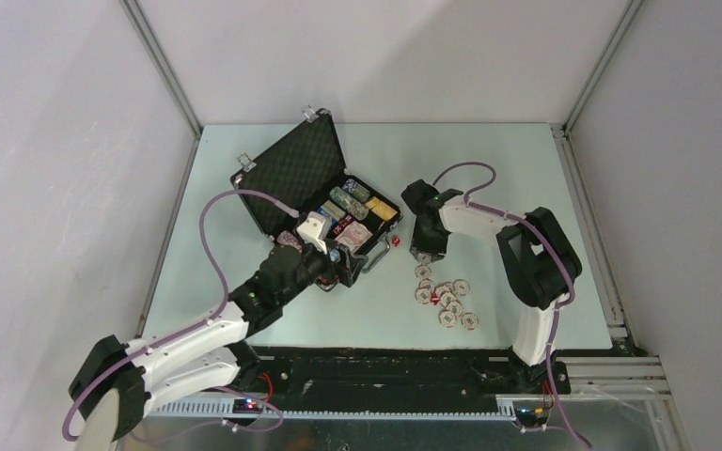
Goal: Pack up texas hold em set
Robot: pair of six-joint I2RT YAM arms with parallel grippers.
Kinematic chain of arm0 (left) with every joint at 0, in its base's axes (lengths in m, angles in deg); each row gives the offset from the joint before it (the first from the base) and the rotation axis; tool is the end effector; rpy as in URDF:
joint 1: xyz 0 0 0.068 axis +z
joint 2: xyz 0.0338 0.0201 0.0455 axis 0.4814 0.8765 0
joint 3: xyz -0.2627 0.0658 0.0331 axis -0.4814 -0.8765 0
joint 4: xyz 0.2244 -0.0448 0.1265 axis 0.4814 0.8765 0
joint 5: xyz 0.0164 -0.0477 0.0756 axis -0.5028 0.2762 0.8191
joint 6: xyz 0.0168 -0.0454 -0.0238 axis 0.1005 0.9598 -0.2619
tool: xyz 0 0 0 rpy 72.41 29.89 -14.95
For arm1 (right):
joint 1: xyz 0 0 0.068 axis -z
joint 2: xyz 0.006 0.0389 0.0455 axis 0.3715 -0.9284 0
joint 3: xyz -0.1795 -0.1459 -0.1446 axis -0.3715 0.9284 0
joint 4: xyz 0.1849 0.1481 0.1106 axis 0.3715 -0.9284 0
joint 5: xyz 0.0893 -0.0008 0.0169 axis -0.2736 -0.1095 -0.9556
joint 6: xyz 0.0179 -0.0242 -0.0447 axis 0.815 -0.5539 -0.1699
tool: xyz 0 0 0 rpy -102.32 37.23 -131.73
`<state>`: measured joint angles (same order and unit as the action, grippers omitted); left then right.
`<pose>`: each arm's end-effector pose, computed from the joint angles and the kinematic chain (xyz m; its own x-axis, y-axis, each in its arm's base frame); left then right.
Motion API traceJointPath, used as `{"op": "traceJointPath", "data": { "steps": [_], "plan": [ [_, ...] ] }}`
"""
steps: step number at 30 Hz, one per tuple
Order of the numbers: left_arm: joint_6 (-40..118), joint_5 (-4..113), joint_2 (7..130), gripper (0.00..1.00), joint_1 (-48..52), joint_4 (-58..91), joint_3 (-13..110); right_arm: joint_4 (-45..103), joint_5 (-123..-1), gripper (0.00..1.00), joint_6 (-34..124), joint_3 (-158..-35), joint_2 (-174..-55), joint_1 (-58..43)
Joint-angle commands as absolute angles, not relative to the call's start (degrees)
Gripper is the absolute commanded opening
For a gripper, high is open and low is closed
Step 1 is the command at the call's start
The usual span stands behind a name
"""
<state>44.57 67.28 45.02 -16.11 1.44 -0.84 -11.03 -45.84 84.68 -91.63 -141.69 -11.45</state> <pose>0.1493 -0.1448 0.2304 -0.3402 -0.0863 -0.9364 0.5739 0.7698 -0.2795 0.3010 0.1907 0.1543 -0.9364 0.2456 -0.2508 0.2424 0.9692 0.0439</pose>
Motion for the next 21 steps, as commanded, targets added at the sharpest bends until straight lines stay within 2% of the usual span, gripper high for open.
{"op": "traceJointPath", "data": {
  "steps": [1, 10, 11, 14, 18, 21],
  "plan": [
    [43.17, 67.28, 45.49, 1.0, -16.22, -1.7, -1.32, -7.43, -50.81, 0.34, 85.06, -90.74, -140.24, -11.58],
    [46.61, 60.66, 53.91, 1.0, -16.22, -3.76, 1.14, -6.87, -57.75, 0.34, 86.88, -90.74, -134.15, -11.71],
    [46.73, 60.66, 54.24, 1.0, -16.16, -3.65, 1.57, -6.98, -57.16, 0.37, 87.1, -90.74, -134.0, -11.83],
    [46.7, 60.94, 54.4, 1.0, -16.18, -3.36, 1.72, -8.34, -53.87, 0.7, 87.47, -90.74, -133.91, -11.91],
    [46.19, 61.64, 53.55, 1.0, -16.16, -3.09, 1.35, -10.65, -47.96, 0.79, 86.37, -92.21, -137.06, -12.52],
    [45.92, 62.46, 52.83, 1.0, -16.21, -2.85, 1.15, -13.3, -43.78, 0.81, 84.69, -95.47, -140.23, -13.97]
  ]
}}
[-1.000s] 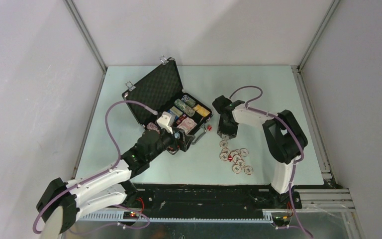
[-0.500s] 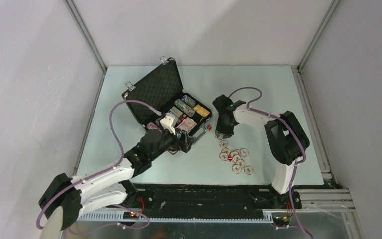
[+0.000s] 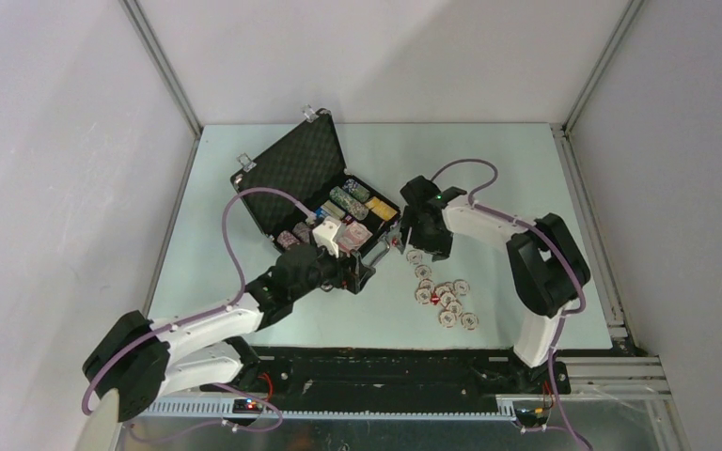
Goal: Pack up texas hold em set
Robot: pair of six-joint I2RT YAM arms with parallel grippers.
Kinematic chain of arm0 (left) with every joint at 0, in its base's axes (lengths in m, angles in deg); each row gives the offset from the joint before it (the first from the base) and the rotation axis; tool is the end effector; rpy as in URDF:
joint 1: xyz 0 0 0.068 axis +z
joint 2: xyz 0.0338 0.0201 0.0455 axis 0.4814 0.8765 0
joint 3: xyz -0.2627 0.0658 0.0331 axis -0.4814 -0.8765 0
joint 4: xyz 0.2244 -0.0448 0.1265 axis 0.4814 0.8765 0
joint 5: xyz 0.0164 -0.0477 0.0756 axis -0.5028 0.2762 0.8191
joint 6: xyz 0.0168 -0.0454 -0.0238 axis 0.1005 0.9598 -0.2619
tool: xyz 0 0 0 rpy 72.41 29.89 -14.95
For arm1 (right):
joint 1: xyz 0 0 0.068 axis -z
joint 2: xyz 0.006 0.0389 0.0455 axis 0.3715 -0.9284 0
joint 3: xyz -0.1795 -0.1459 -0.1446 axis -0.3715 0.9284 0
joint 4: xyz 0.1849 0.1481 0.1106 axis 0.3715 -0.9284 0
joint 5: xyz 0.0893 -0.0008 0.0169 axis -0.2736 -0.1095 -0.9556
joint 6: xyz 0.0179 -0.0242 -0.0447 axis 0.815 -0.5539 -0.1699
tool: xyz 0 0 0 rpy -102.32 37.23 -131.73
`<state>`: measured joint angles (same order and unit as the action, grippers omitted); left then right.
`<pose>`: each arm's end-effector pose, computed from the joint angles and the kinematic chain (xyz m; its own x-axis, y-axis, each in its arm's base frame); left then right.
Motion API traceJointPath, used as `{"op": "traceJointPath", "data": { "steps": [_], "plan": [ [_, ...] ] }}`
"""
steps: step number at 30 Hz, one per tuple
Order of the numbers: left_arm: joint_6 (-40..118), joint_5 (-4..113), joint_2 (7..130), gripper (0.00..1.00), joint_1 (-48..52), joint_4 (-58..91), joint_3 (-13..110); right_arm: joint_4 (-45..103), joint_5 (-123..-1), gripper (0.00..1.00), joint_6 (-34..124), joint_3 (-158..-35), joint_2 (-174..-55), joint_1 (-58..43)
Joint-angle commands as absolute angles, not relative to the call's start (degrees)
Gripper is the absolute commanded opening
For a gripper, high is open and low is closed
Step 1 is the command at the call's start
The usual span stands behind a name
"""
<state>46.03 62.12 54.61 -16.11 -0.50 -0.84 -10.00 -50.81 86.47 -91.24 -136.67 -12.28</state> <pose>0.1600 -0.1600 0.2008 -0.4615 -0.0009 -0.8872 0.5959 0.7405 -0.3107 0.2931 0.1953 0.1819 -0.9295 0.2730 -0.2481 0.2325 0.9557 0.1803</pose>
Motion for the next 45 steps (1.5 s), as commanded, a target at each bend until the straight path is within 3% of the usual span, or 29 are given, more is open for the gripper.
{"op": "traceJointPath", "data": {
  "steps": [1, 9, 22, 24, 40, 42, 45],
  "plan": [
    [45.86, 62.61, 52.36, 1.0, -16.22, -2.92, 0.91, -13.44, -43.18, 0.81, 84.07, -95.87, -141.55, -14.27],
    [44.96, 65.07, 49.68, 1.0, -16.15, -2.3, -0.02, -13.62, -39.77, 0.72, 82.15, -98.81, -147.45, -16.18],
    [44.56, 65.05, 48.99, 1.0, -16.18, -1.54, 0.05, -10.29, -44.87, 0.27, 79.16, -97.11, -150.83, -16.28],
    [44.63, 65.03, 49.12, 1.0, -16.19, -1.54, 0.1, -10.45, -45.56, 0.24, 78.89, -97.08, -150.4, -16.27],
    [49.18, 64.31, 51.22, 0.98, -16.19, -1.91, 0.85, -10.87, -54.76, 0.27, 81.33, -95.04, -138.01, -15.69],
    [50.92, 64.7, 51.16, 0.98, -16.18, -0.53, 1.5, -10.23, -54.92, 0.36, 81.66, -94.54, -137.35, -15.79],
    [52.46, 65.36, 49.86, 0.98, -16.17, 1.91, 1.74, -9.8, -53.22, 0.69, 81.93, -94.25, -136.65, -17.19]
  ]
}}
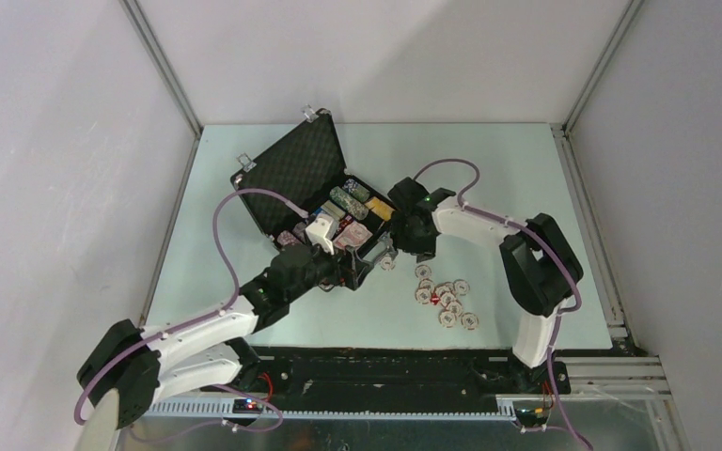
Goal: Pack up texas hold em set
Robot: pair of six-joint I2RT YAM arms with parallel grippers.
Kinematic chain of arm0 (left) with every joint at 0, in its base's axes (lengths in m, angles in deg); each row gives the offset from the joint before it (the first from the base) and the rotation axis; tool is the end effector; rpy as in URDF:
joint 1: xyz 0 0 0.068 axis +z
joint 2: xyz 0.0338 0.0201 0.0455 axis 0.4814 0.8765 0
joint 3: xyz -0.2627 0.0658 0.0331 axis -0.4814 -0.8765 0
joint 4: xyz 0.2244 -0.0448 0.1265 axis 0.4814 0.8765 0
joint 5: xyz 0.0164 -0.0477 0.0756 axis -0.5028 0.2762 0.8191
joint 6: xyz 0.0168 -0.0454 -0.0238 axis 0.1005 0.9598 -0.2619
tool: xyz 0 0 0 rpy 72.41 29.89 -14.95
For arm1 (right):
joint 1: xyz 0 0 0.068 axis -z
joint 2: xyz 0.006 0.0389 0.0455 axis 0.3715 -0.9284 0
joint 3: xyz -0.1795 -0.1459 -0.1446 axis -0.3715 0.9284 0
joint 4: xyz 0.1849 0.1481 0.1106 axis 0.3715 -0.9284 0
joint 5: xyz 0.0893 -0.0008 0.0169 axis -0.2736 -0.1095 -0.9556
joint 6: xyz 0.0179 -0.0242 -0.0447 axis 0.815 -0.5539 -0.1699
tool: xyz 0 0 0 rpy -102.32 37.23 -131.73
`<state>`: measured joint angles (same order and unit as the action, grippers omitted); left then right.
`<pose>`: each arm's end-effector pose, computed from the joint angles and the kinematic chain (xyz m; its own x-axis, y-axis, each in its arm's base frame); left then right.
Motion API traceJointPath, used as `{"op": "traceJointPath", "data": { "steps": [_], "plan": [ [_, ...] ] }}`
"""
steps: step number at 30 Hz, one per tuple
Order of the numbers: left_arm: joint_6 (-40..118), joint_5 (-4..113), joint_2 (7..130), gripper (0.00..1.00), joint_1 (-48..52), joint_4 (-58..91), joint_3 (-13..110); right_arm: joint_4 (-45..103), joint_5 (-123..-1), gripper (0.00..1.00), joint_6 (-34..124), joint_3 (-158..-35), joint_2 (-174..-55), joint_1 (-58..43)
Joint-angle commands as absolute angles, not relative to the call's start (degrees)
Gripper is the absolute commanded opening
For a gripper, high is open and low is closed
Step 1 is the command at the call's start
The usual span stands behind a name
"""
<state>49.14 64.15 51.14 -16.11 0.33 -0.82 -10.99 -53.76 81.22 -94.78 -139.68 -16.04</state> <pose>0.1565 -0.1548 0.2117 -0.4552 -0.0787 -0.8869 0.5595 0.7495 -0.3537 0.2890 0.2237 0.1802 -0.9676 0.1155 -0.2244 0.0735 0.9795 0.1873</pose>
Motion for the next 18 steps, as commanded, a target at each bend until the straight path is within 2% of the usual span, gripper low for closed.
{"op": "traceJointPath", "data": {
  "steps": [1, 6, 8, 10, 13, 15, 18],
  "plan": [
    [53.24, 65.59, 49.29, 0.98, -16.17, 3.45, 1.85, -9.81, -51.61, 0.73, 81.31, -94.19, -136.3, -18.02],
    [55.23, 67.69, 49.81, 0.98, -16.23, 11.71, 3.43, -8.53, -47.13, 0.91, 77.6, -92.1, -133.78, -19.8],
    [55.92, 68.49, 49.91, 0.98, -16.46, 14.09, 3.42, -5.57, -45.89, 0.94, 75.47, -89.9, -131.59, -19.77],
    [56.13, 69.02, 49.36, 0.98, -16.64, 15.5, 3.13, -1.77, -44.32, 0.86, 73.51, -88.93, -130.34, -19.58],
    [55.16, 70.71, 47.42, 0.98, -16.66, 17.02, 3.0, 2.07, -43.41, 0.6, 68.64, -88.77, -131.77, -18.97],
    [53.83, 71.73, 45.9, 0.98, -16.64, 17.96, 3.0, 5.8, -45.22, 0.51, 64.5, -88.0, -132.87, -17.95],
    [50.99, 73.53, 42.85, 0.98, -16.66, 20.07, 2.9, 14.87, -48.63, 0.48, 58.25, -85.49, -132.54, -17.63]
  ]
}}
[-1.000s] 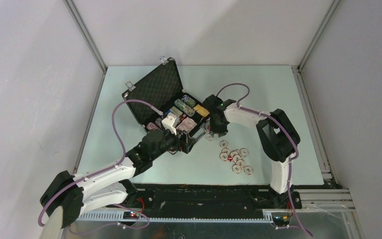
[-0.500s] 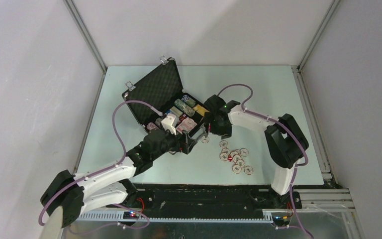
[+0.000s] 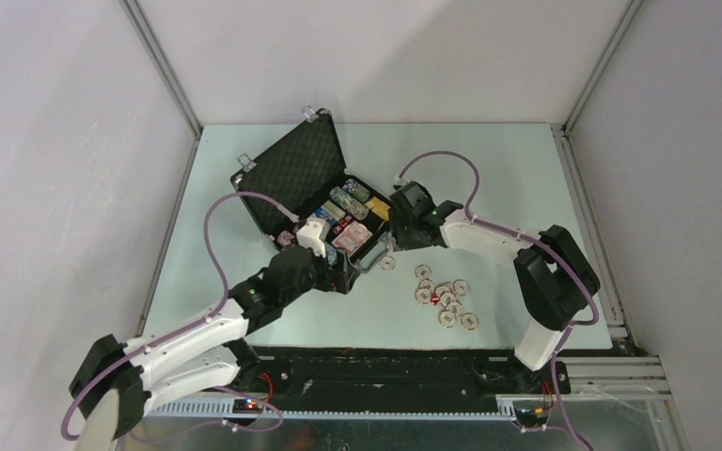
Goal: Pack up texas hold em set
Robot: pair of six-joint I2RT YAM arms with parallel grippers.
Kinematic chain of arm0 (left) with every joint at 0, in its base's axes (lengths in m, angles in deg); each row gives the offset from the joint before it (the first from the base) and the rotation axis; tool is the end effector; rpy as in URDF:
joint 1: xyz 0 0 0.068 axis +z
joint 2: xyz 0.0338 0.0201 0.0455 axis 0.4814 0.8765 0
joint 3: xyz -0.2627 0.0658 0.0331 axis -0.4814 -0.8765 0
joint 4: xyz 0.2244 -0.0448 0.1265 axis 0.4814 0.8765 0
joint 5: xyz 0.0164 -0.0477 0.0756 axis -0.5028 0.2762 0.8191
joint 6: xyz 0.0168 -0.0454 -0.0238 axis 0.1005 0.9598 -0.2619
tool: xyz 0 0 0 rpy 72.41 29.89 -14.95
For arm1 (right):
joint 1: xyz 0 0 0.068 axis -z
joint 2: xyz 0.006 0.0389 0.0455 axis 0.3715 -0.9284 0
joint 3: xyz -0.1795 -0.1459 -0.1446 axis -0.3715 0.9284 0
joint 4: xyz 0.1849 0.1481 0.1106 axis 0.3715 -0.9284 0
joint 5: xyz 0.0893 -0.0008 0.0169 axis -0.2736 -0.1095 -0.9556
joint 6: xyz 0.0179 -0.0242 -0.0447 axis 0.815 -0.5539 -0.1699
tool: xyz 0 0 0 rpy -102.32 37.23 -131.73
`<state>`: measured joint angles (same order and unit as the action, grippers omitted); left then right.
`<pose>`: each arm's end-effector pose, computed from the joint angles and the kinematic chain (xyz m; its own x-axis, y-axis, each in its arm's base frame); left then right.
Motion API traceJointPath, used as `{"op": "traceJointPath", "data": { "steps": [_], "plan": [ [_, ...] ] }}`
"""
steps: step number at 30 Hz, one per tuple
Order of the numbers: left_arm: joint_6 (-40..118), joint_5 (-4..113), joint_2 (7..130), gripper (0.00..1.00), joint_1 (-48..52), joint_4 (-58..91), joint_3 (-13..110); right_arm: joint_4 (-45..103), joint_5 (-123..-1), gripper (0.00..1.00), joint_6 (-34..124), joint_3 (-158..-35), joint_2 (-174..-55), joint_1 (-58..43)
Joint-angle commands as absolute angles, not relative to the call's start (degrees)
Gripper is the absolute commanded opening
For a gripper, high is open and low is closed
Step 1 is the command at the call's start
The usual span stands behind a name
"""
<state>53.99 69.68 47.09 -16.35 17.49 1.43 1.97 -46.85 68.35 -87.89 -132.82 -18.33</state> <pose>0.1478 -0.1425 0.2086 -0.5824 -0.0541 -0.8111 0.4096 0.8424 -0.3502 0.2762 0.2264 0.1973 -0.8680 -0.0769 -0.4906 -0.1704 0.9741 0.1486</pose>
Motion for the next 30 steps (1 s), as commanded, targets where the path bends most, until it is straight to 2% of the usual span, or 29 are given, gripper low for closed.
{"op": "traceJointPath", "data": {
  "steps": [1, 8, 17, 23, 30],
  "plan": [
    [50.46, 74.38, 42.03, 0.98, -16.62, 20.7, 2.78, 16.42, -49.12, 0.5, 55.29, -84.31, -132.36, -17.89],
    [50.53, 80.86, 32.81, 0.98, -16.58, 20.91, 0.87, 22.15, -52.69, 0.49, 49.81, -83.71, -133.7, -16.58],
    [53.98, 90.05, 27.43, 0.98, -16.53, 28.08, 4.14, 18.42, -55.34, 0.45, 48.7, -88.25, -138.86, -15.54],
    [58.61, 89.04, 25.25, 0.98, -16.47, 36.05, 8.41, 18.57, -55.27, 0.4, 48.99, -88.46, -140.87, -15.06],
    [59.6, 88.63, 21.71, 0.98, -16.42, 38.77, 11.8, 17.34, -55.26, 0.38, 49.28, -90.52, -143.44, -14.83]
  ]
}}
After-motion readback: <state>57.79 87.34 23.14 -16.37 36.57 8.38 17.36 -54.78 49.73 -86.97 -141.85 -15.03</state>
